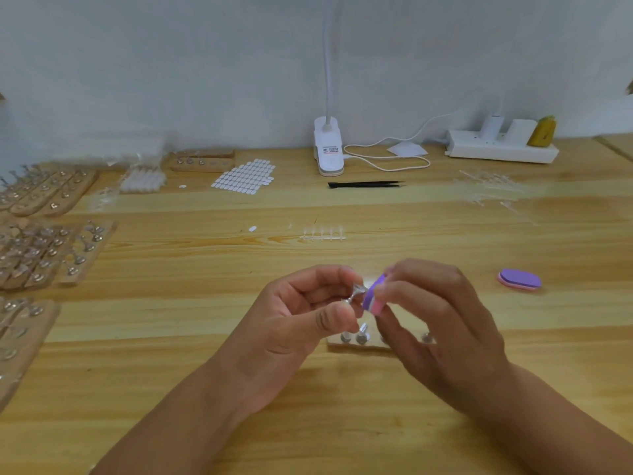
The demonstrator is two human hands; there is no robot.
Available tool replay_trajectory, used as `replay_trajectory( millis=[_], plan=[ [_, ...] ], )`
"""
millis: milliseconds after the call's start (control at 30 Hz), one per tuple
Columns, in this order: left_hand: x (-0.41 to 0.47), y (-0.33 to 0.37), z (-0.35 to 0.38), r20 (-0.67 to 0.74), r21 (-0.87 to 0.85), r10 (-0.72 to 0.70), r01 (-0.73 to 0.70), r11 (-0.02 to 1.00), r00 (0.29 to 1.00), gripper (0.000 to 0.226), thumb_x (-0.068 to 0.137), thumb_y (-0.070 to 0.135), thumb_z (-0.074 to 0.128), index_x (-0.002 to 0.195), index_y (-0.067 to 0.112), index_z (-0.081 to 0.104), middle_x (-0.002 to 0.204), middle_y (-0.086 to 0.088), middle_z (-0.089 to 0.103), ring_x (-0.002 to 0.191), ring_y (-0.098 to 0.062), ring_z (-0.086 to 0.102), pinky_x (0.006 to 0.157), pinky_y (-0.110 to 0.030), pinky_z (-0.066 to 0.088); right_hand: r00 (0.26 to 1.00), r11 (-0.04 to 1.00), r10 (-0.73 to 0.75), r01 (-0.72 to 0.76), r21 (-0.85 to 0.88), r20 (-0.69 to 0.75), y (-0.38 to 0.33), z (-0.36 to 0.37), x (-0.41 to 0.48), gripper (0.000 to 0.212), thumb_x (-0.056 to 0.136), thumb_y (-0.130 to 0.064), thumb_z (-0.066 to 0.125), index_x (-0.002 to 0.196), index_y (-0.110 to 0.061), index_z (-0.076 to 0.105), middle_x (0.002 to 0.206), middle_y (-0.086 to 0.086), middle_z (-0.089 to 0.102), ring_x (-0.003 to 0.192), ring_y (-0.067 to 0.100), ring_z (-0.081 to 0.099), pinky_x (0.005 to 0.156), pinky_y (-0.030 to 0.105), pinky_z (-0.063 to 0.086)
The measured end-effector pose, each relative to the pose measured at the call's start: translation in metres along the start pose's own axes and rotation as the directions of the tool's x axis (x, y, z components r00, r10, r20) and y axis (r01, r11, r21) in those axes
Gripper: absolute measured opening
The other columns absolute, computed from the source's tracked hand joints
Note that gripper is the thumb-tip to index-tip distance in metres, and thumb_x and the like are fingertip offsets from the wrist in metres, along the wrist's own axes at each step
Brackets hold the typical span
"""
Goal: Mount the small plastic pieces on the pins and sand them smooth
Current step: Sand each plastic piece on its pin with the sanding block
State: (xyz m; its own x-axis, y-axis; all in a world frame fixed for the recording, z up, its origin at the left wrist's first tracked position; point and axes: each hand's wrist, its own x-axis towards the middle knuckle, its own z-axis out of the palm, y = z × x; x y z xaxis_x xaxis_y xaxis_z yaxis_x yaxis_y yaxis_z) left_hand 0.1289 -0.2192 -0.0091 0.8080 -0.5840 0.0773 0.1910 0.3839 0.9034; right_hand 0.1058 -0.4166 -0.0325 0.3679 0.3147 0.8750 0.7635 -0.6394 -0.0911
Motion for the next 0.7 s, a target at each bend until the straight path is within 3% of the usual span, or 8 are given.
replay_trajectory(
  millis=[167,333,467,700],
  plan=[
    [0.001,-0.001,-0.002,-0.037,0.009,0.02,-0.019,1.0,0.999,0.039,0.069,0.025,0.086,0.105,0.015,0.073,0.095,-0.005,0.07,0.082,-0.014,0.064,0.078,-0.024,0.052,0.983,0.982,0.181,-0.183,-0.044,-0.036,0.014,-0.002,0.001,0.016,0.1,-0.008,0.06,0.115,-0.011,0.056,0.1,0.012,0.065,0.098,0.019,0.06,0.097,0.019,0.045],
    [0.002,-0.004,-0.006,-0.132,0.105,0.021,-0.007,0.994,0.991,0.038,0.077,0.012,0.073,0.115,0.017,0.071,0.094,-0.006,0.071,0.079,-0.015,0.063,0.079,-0.023,0.051,0.991,0.991,0.13,-0.132,-0.038,-0.036,0.006,-0.001,0.0,0.017,0.099,-0.006,0.062,0.115,-0.011,0.057,0.1,0.013,0.065,0.099,0.019,0.061,0.095,0.023,0.048],
    [0.001,-0.009,-0.003,-0.175,0.237,0.079,-0.036,0.971,0.981,0.027,0.088,0.008,0.063,0.112,0.016,0.074,0.097,-0.008,0.073,0.082,-0.016,0.067,0.08,-0.025,0.053,0.984,0.984,0.174,-0.175,-0.035,-0.036,0.006,-0.002,0.003,0.018,0.097,-0.006,0.062,0.113,-0.011,0.057,0.099,0.012,0.065,0.097,0.018,0.059,0.096,0.018,0.046],
    [0.001,-0.011,0.004,-0.187,0.342,0.194,-0.121,0.932,0.963,0.023,0.086,0.01,0.063,0.107,0.004,0.071,0.091,-0.01,0.076,0.083,-0.019,0.073,0.073,-0.026,0.057,0.994,0.994,0.104,-0.104,0.024,-0.015,-0.003,-0.001,0.002,0.022,0.097,-0.006,0.064,0.118,-0.01,0.057,0.101,0.011,0.065,0.099,0.017,0.06,0.091,0.023,0.05]
  ],
)
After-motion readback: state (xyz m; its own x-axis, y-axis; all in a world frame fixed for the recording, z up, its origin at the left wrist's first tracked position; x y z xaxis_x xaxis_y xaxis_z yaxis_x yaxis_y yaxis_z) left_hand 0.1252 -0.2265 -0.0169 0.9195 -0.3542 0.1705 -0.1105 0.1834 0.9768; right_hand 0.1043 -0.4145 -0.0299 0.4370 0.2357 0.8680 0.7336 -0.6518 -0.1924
